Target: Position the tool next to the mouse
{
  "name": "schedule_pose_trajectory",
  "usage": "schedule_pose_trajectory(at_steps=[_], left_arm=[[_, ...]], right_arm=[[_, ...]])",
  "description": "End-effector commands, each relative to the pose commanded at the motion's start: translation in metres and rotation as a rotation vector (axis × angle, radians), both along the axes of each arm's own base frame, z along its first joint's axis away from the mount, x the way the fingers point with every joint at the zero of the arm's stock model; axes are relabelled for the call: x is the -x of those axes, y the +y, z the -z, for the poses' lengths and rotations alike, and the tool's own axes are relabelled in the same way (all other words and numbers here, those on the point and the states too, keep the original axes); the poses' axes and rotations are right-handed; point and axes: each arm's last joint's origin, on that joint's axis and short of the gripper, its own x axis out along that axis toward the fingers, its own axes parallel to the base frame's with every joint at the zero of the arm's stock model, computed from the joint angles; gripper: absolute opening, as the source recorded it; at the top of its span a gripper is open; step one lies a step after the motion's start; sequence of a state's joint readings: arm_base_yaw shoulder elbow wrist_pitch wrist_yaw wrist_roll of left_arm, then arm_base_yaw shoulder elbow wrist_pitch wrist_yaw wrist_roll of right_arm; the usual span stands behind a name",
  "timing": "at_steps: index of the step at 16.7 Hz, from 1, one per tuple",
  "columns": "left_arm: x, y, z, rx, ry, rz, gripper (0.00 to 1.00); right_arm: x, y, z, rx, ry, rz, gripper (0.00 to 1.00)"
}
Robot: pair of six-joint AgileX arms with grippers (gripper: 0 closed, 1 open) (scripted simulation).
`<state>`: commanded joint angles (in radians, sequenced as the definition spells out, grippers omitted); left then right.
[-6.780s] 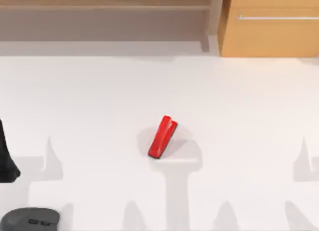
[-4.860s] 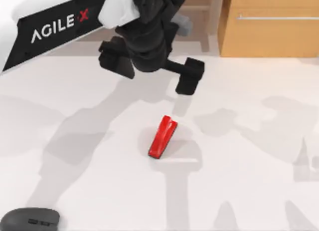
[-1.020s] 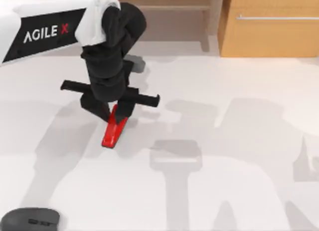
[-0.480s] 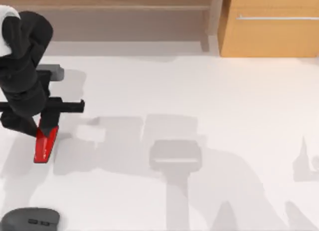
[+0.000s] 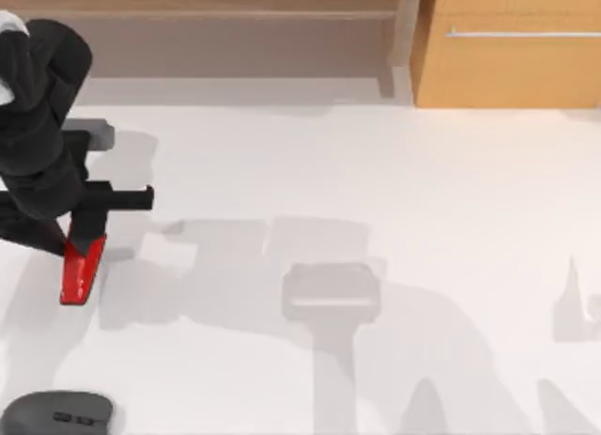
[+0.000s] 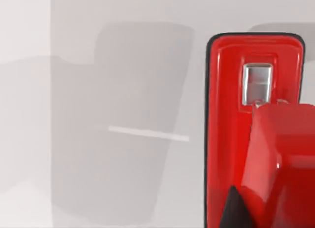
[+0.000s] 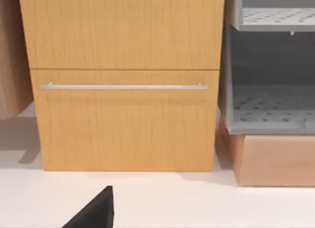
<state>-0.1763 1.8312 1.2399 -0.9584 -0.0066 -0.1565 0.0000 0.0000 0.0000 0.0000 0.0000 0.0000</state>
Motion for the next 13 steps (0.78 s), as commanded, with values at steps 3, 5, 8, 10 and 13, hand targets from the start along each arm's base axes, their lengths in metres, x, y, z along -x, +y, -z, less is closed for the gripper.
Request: schedule_pose_trajectory(at_steps=[3,5,8,10,13], left_arm=[[-0.003,-0.001,-0.009,0.012,-0.047,-0.001,0.0],[-0.004,-0.001,-0.013,0.014,-0.068,-0.003,0.0],[-0.003,0.0,-0.01,0.002,-0.061,-0.006,0.0],[-0.001,0.001,-0.004,-0.015,-0.033,-0.006,0.0],[0.004,0.003,0.009,-0.042,0.022,-0.005,0.0]], right_arm=[[0.0,0.0,0.0,0.0,0.0,0.0,1.0],[0.0,0.0,0.0,0.0,0.0,0.0,1.0],[0.0,0.0,0.0,0.0,0.0,0.0,1.0],[0.0,0.0,0.0,0.0,0.0,0.0,1.0],[0.0,0.0,0.0,0.0,0.0,0.0,1.0]])
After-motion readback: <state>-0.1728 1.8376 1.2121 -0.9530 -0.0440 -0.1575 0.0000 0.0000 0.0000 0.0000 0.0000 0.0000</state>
